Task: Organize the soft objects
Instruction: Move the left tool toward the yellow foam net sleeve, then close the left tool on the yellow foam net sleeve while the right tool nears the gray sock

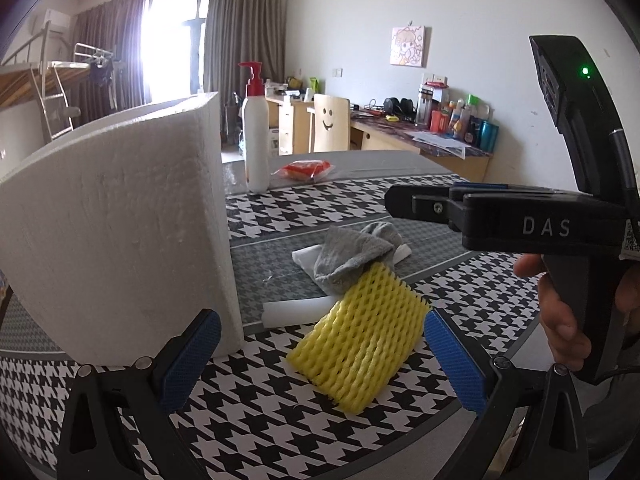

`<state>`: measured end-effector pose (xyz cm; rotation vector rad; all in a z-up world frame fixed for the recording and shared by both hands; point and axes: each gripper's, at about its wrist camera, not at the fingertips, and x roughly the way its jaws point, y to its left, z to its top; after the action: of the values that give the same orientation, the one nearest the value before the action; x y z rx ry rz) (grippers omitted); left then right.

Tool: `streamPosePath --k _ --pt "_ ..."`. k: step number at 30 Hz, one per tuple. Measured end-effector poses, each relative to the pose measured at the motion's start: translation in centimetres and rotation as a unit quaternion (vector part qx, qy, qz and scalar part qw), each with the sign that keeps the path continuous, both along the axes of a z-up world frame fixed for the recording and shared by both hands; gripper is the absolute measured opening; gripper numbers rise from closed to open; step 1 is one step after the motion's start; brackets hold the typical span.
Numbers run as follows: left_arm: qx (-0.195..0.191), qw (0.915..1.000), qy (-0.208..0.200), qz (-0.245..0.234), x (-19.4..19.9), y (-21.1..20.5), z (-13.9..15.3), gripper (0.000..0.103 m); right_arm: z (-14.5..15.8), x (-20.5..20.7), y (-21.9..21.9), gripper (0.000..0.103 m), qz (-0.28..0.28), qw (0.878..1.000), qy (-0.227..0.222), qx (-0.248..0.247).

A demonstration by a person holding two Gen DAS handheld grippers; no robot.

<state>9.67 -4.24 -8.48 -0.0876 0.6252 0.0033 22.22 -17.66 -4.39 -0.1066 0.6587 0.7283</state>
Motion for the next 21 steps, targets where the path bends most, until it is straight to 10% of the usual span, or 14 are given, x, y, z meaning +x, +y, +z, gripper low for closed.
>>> streamPosePath --k 21 --pt "-0.01 0.9995 0.022 -0.019 1.4 -0.5 -1.0 0.102 -1.7 1.6 0.0 0.094 0.013 1.0 0.028 -0.006"
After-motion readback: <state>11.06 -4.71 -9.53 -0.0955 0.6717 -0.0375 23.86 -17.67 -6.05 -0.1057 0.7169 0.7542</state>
